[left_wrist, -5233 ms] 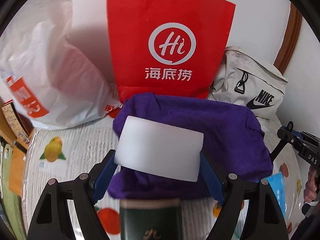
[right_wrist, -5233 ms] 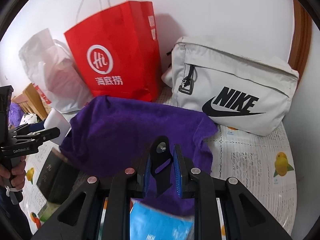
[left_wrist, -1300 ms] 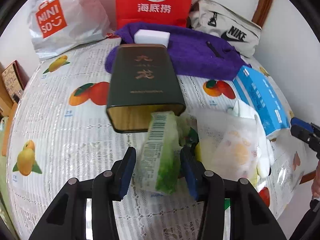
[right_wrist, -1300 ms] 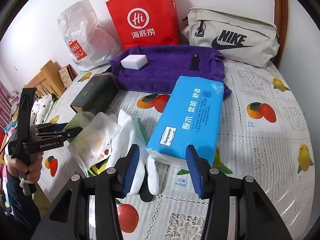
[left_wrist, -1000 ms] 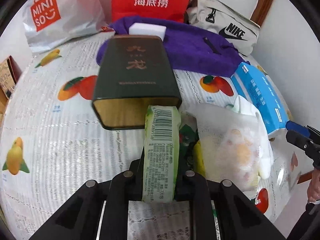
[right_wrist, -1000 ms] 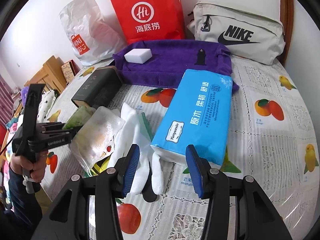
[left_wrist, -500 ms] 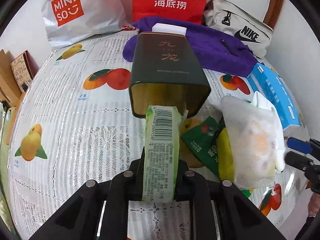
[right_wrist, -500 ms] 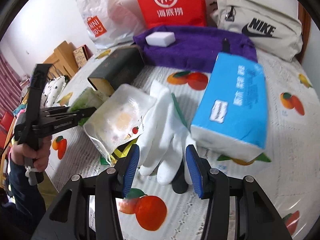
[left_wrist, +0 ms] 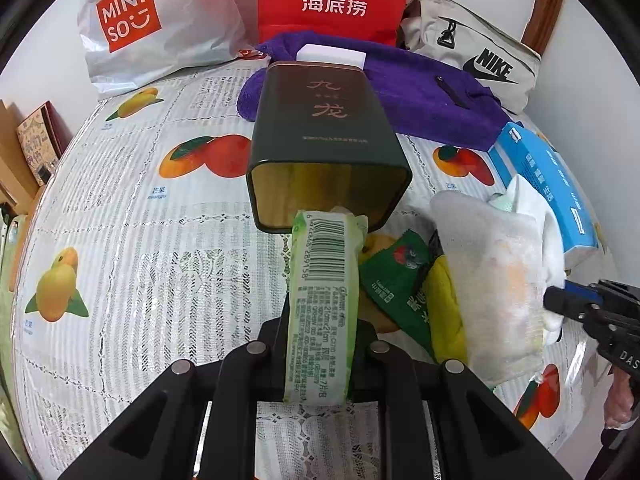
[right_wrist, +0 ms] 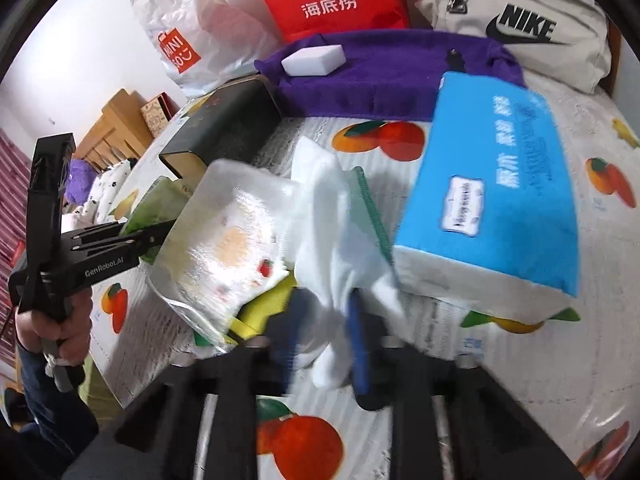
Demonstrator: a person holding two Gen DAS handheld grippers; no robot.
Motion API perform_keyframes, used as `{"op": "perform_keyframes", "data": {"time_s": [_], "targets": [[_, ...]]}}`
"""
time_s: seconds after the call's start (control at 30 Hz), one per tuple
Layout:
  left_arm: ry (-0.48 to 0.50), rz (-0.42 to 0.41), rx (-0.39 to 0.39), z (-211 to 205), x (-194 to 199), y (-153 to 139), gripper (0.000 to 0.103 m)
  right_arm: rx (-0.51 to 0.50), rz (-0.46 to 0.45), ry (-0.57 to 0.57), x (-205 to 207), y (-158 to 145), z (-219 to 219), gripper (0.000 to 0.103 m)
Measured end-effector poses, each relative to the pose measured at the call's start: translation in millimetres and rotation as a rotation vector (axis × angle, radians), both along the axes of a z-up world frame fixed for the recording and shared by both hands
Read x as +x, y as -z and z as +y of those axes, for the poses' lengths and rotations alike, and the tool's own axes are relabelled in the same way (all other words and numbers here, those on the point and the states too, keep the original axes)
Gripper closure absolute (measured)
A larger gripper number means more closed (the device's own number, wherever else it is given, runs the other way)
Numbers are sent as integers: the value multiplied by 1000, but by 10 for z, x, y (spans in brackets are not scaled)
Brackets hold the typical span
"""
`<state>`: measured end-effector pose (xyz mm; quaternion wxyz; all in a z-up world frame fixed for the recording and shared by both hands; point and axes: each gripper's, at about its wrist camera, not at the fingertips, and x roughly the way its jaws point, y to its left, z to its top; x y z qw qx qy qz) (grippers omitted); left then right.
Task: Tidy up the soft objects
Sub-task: 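Grasp the white glove with the right tool and lift it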
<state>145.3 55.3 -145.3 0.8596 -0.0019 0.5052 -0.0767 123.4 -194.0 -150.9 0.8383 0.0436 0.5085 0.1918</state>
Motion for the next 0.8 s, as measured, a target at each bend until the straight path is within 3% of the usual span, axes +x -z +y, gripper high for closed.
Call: {"op": "perform_keyframes", "data": {"time_s": [0.13,0.57,0.8], "targets": [[-3,-5,-12,4,-11,-20,86,-11,-48,-9,-115,-141,-47,92],[-34,-49,-31,13,-114,-304,86,22,-174,-12,-393,-741,-227,93],[-50,-76,-43,45,-171,-469,87,11,-214,-15,-405,-910,-293,94]]}}
